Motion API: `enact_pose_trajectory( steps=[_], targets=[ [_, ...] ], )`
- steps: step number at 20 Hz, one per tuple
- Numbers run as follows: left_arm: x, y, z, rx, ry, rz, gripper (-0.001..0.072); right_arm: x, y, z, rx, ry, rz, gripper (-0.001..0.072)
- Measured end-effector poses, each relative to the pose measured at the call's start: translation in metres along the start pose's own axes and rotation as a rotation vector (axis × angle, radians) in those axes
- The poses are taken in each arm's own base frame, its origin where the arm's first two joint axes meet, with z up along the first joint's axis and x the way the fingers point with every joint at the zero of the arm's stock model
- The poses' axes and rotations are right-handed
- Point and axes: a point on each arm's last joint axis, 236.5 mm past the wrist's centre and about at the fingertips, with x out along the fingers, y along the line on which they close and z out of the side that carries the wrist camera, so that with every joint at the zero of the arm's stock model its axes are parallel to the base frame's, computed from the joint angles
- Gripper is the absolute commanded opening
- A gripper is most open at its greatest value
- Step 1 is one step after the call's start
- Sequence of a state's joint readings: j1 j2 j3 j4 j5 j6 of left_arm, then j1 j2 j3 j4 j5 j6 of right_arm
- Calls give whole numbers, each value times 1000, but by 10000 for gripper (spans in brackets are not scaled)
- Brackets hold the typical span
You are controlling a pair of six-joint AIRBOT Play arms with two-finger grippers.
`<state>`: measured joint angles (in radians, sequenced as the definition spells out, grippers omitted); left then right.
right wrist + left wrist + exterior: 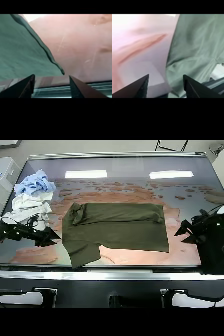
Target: Fold the clothes and pants, and hang the long-sleeved shirts on hangers.
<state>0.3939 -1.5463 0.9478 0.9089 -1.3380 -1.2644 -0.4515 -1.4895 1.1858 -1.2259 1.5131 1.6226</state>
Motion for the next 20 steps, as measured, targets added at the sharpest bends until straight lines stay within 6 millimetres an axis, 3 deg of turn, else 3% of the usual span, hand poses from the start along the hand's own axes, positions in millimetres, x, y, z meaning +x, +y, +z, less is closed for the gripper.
enact_pose_trajectory(
  steps=[2,3,5,6,8,11,15,16,17,18,19,20],
  targets=[
    [13,-6,-4,3,11,-20,456,2,0,-4,-2,12,7,513],
    [20,-10,-5,8,20,-26,385,3,0,-6,-1,16,10,514],
    [31,-14,-4,21,17,-16,145,4,-1,-7,-2,21,9,527],
    [36,-15,-3,27,12,-7,53,6,-3,-9,-4,26,4,578],
    [42,-18,0,29,0,-1,24,14,-11,-14,0,45,-19,626],
    [43,-22,2,42,-19,5,24,36,-20,-25,8,78,-22,600],
    [39,-26,7,63,-53,18,23,62,-7,-31,5,76,67,561],
    [37,-28,7,67,-58,15,24,67,-2,-33,-4,83,76,533],
    [35,-30,6,72,-61,13,24,72,4,-38,-19,97,83,410],
    [34,-32,6,76,-67,11,24,78,10,-41,-35,106,82,270],
    [32,-34,7,81,-73,10,24,83,15,-42,-58,108,76,32],
    [29,-36,7,87,-78,10,23,88,19,-44,-81,110,66,35]
  ],
)
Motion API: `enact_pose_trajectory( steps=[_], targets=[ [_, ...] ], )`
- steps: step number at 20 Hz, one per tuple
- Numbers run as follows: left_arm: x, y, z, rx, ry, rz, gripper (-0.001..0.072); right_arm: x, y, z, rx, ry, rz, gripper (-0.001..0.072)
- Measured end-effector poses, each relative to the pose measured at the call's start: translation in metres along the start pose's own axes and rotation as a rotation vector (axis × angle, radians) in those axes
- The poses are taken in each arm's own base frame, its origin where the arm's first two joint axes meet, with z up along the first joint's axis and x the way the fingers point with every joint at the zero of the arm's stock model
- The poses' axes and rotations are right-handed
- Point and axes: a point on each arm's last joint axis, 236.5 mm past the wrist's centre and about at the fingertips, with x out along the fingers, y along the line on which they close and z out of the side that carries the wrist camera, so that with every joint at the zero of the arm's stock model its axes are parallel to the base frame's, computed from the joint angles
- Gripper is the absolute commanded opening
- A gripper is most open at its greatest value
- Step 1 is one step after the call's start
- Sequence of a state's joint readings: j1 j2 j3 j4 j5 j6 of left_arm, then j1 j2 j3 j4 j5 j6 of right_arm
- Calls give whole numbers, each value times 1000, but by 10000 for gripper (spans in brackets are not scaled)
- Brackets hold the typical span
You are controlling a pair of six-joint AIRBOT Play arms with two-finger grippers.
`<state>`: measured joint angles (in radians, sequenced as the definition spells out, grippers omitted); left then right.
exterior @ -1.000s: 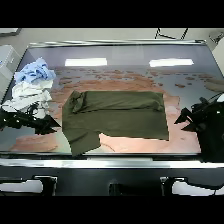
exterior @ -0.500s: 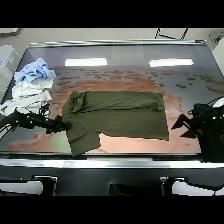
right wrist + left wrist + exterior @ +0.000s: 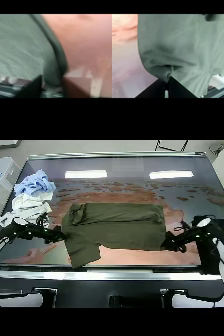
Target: Fold the clothes and pants, and hang the long-sleeved shirts on hangers.
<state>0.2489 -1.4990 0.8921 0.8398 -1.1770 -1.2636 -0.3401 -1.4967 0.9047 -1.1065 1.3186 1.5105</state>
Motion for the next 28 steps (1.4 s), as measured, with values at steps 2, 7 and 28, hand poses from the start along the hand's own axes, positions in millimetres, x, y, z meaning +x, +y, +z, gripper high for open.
enact_pose_trajectory(
  steps=[2,7,28],
  targets=[
    [-9,-9,5,25,-22,-5,22,0,10,2,-37,-8,-5,34],
    [-115,-94,61,280,-320,-15,23,-111,76,47,-273,-328,-5,35],
    [-523,-382,-161,1036,-1548,-40,23,-543,211,-196,-645,-1724,5,36]
  ],
)
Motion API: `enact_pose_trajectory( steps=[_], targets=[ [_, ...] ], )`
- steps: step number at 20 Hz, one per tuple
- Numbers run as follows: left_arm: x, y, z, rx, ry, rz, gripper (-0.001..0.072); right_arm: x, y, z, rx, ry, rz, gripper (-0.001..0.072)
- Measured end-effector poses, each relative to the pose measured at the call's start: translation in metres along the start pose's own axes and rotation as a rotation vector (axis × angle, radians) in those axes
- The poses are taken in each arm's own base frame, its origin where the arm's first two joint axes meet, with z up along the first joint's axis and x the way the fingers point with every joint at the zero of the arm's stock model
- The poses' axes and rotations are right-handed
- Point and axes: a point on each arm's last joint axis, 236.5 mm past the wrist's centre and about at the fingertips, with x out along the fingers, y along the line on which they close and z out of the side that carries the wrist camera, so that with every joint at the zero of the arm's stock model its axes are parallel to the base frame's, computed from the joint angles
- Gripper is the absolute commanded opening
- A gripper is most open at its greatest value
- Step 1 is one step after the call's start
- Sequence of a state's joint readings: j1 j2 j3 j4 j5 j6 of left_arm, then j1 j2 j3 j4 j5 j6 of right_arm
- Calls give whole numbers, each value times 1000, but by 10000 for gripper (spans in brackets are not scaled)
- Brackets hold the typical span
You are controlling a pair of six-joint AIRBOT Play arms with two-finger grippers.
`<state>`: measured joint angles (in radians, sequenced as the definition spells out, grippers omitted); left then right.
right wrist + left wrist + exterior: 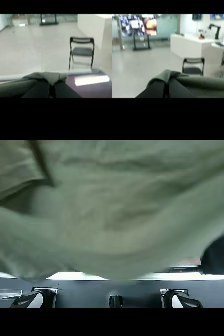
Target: Fold the clothes and pants, and hang the long-sleeved shirts on hangers.
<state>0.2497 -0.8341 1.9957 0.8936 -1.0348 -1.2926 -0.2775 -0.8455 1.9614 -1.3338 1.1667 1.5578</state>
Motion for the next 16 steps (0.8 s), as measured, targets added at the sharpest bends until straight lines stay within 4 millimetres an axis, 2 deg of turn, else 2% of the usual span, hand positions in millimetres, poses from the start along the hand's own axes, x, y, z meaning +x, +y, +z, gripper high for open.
enact_pose_trajectory(
  steps=[1,2,4,6,7,9,11,13,14,16],
  targets=[
    [16,9,-26,-38,84,-6,23,19,-5,-21,21,87,-1,36],
    [32,19,-56,-82,173,-14,23,43,-10,-51,43,204,0,35],
    [67,38,-140,-194,395,-41,23,92,-18,-125,97,470,15,35],
    [95,52,-238,-314,622,-62,23,136,-21,-218,130,758,32,36],
    [102,55,-298,-375,753,-74,23,154,-19,-267,139,893,40,36],
    [107,52,-411,-504,970,-87,24,179,-16,-364,149,1125,30,36],
    [103,52,-503,-609,1122,-63,24,196,-10,-440,178,1274,22,36],
    [102,52,-569,-692,1210,-35,24,211,-7,-495,216,1341,-1,37],
    [107,55,-590,-724,1215,-19,24,223,-6,-510,239,1326,-12,37],
    [123,66,-613,-749,1190,17,24,252,-5,-523,270,1240,-28,38]
  ],
)
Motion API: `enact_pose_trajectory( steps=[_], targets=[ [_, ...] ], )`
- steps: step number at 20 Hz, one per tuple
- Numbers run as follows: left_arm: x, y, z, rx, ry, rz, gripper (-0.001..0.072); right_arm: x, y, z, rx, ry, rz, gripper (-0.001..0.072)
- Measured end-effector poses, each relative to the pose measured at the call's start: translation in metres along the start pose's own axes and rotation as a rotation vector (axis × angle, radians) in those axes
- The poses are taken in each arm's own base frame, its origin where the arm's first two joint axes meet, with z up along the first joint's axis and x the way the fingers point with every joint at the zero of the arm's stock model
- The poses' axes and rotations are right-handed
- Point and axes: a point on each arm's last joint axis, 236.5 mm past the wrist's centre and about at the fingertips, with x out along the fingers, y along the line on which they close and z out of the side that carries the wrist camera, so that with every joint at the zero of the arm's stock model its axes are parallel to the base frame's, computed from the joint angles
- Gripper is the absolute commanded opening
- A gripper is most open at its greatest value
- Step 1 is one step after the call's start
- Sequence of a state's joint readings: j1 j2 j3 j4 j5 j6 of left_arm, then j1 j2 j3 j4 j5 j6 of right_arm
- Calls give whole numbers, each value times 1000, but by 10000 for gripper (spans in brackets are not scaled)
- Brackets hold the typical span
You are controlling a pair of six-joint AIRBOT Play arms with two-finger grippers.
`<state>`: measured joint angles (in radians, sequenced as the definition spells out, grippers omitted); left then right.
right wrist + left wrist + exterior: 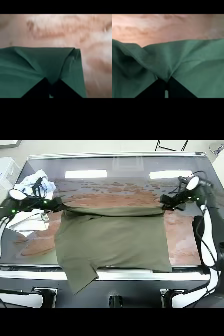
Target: Fold the clothes and pants, and hang the long-sleeved shirts on hangers.
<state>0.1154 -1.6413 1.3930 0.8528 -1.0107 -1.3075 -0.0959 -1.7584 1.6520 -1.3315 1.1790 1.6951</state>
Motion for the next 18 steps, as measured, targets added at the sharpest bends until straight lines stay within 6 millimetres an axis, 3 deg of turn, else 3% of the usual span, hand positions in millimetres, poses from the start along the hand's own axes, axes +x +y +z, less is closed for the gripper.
enact_pose_trajectory(
  steps=[4,7,10,13,15,18],
  targets=[
    [10,4,53,3,-175,19,23,5,9,63,55,-254,44,38],
    [22,5,72,9,-249,36,23,7,10,85,96,-342,65,38],
    [33,4,70,13,-243,35,23,14,6,81,120,-318,61,38],
    [12,-8,65,33,-211,14,23,-4,-4,71,126,-264,47,38],
    [-9,-18,43,68,-117,2,23,-22,-11,49,73,-174,18,38],
    [-21,-8,-21,106,120,51,23,-28,-32,-2,7,25,-60,38]
  ],
)
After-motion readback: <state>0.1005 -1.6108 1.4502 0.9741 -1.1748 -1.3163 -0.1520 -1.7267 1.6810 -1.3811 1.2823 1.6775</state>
